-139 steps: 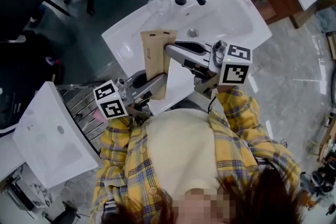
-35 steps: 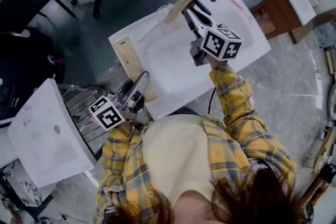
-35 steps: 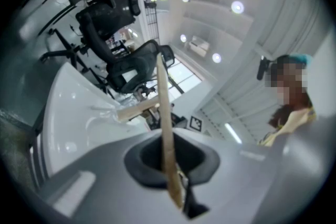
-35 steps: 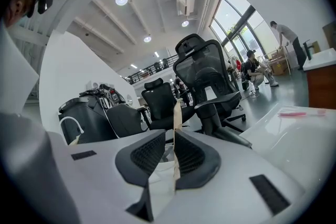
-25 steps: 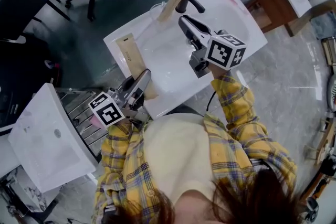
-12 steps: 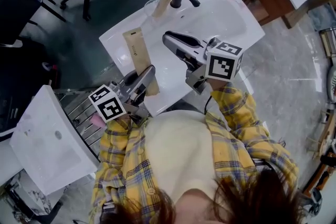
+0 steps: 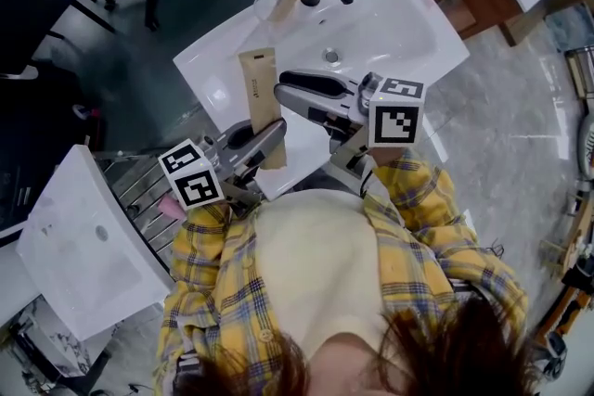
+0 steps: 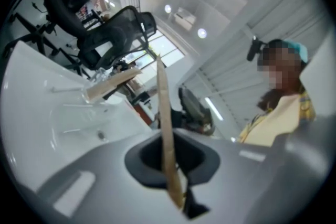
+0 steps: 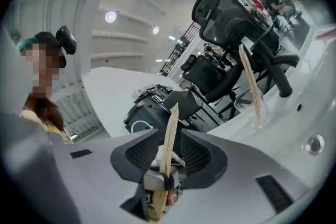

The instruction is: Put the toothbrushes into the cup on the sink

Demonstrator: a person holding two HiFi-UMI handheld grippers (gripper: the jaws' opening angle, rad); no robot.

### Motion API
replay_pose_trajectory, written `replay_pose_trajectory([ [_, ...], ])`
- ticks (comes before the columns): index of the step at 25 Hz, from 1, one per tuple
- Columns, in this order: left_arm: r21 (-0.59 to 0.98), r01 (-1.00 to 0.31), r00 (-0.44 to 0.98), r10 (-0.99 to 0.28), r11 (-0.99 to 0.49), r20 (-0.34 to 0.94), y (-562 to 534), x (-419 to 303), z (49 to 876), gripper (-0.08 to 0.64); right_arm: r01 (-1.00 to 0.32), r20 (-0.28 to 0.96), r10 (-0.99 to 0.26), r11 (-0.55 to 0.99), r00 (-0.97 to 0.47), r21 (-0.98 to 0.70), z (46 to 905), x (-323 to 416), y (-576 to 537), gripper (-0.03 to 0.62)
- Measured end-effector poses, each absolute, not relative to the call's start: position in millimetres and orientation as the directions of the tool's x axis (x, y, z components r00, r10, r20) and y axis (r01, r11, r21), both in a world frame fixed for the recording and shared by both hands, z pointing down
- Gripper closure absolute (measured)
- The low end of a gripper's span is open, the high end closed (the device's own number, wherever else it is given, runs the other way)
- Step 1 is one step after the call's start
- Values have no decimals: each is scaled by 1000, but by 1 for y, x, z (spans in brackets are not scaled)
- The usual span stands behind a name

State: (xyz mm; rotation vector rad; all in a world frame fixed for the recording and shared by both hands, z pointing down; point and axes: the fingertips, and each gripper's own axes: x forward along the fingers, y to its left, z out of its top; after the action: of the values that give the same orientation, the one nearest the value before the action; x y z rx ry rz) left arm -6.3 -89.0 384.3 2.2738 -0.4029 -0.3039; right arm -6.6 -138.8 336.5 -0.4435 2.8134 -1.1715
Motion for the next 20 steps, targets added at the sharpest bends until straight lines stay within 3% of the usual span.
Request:
replay_pose_trajectory([
  [12,725,-79,973,-210,-684,-92,-67,14,382,552,-189,93,-176,678,-980,-710,346,-13,-121,486],
  [20,719,-76,972,-211,-691,-100,-67,15,380,548,-155,64,-158,672,-985,-724,341,-16,-119,555],
])
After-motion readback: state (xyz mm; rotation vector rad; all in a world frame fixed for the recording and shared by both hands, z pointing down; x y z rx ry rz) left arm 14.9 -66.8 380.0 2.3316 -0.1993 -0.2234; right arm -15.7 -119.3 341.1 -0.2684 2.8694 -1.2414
